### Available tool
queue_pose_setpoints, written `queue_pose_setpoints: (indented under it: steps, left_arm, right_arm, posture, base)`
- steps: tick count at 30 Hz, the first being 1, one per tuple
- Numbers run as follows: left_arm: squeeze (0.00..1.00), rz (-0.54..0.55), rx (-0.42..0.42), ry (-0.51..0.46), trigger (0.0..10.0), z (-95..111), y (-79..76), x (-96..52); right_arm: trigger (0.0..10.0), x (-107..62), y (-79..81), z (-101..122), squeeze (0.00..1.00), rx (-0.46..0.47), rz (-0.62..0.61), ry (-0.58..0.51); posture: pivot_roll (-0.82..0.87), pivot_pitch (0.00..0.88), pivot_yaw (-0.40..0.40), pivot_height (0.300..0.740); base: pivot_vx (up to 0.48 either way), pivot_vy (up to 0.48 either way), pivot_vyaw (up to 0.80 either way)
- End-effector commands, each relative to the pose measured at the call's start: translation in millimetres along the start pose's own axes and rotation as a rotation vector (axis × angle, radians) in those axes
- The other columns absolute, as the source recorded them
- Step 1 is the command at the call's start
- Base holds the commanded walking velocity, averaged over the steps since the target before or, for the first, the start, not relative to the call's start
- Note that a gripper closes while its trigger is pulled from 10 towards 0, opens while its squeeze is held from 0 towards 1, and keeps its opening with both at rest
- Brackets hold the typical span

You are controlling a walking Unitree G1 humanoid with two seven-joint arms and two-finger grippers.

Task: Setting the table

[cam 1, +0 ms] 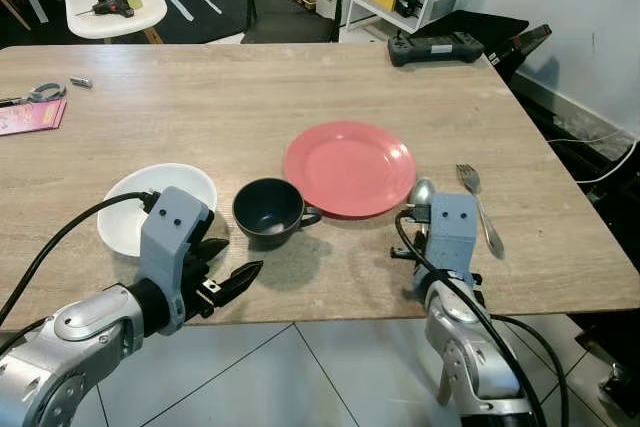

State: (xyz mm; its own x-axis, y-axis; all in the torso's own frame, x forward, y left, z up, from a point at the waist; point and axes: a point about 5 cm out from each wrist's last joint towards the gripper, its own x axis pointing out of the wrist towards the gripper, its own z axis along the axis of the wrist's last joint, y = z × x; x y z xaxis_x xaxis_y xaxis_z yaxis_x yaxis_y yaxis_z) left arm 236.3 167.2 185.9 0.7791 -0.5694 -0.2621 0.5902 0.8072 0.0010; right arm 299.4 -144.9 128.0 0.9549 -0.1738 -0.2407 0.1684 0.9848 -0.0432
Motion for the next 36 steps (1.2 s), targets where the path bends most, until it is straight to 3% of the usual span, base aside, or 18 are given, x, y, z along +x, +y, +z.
queue_pose_setpoints:
  steps: [1,7,8,9,11,12,14,15,24,27,36]
  left_arm:
    - [0.0,-0.004,-0.009,0.01,10.0,-2,-1.2,-0.8]
    - [0.0,-0.004,-0.01,0.009,10.0,-2,-1.5,-0.5]
    - [0.0,-0.004,-0.01,0.009,10.0,-2,-1.5,-0.3]
    - [0.0,-0.004,-0.009,0.009,10.0,-1,-1.4,-0.2]
    - [0.0,-0.004,-0.009,0.009,10.0,-1,-1.3,-0.1]
    - [0.0,-0.004,-0.009,0.009,10.0,-1,-1.3,0.3]
    - [0.0,-0.005,-0.009,0.009,10.0,-1,-1.2,0.5]
    - [0.0,-0.006,-0.009,0.008,10.0,-1,-1.4,1.2]
    - [0.0,-0.006,-0.009,0.005,10.0,0,-1.5,1.3]
    - [0.0,-0.004,-0.007,0.006,10.0,-1,-1.5,0.7]
    - [0.0,0.002,-0.007,0.01,10.0,-1,-0.9,-1.3]
  right_arm:
    - [0.0,0.9,-6.0,-21,0.0,-0.012,-0.023,0.097]
    - [0.0,2.5,-7.6,-15,0.0,0.017,-0.027,0.066]
    - [4.3,3.3,-7.0,-8,0.0,0.028,-0.019,0.035]
    - [10.0,4.7,-6.0,3,0.0,0.046,-0.01,-0.007]
    - [10.0,5.4,-5.2,11,0.0,0.058,-0.004,-0.035]
    - [10.0,7.6,-1.8,29,0.0,0.062,0.031,-0.088]
    - [10.0,8.6,0.1,35,0.0,0.053,0.05,-0.104]
    - [10.0,13.0,7.6,45,0.0,-0.019,0.108,-0.147]
    - [10.0,31.1,15.6,45,0.0,-0.071,0.135,-0.149]
    - [10.0,37.5,13.4,41,0.0,-0.099,0.129,-0.137]
    - [10.0,53.8,-17.0,43,0.0,-0.111,0.04,-0.134]
  posture:
    - [0.05,0.096,0.066,0.74]
    - [0.05,0.096,0.066,0.74]
    - [0.05,0.096,0.068,0.74]
    - [0.05,0.095,0.069,0.74]
    - [0.05,0.095,0.069,0.74]
    - [0.04,0.092,0.071,0.74]
    - [0.04,0.092,0.071,0.74]
    - [0.04,0.09,0.074,0.74]
    - [0.05,0.087,0.075,0.74]
    - [0.06,0.085,0.075,0.74]
    - [0.07,0.079,0.074,0.74]
  base:
    - [0.0,0.0,0.0]
    - [0.0,0.0,0.0]
    - [0.0,0.0,0.0]
    - [0.0,0.0,0.0]
    - [0.0,0.0,0.0]
    - [0.0,0.0,0.0]
    - [0.0,0.0,0.0]
    - [0.0,0.0,0.0]
    - [0.0,0.0,0.0]
    - [0.0,0.0,0.0]
    - [0.0,0.0,0.0]
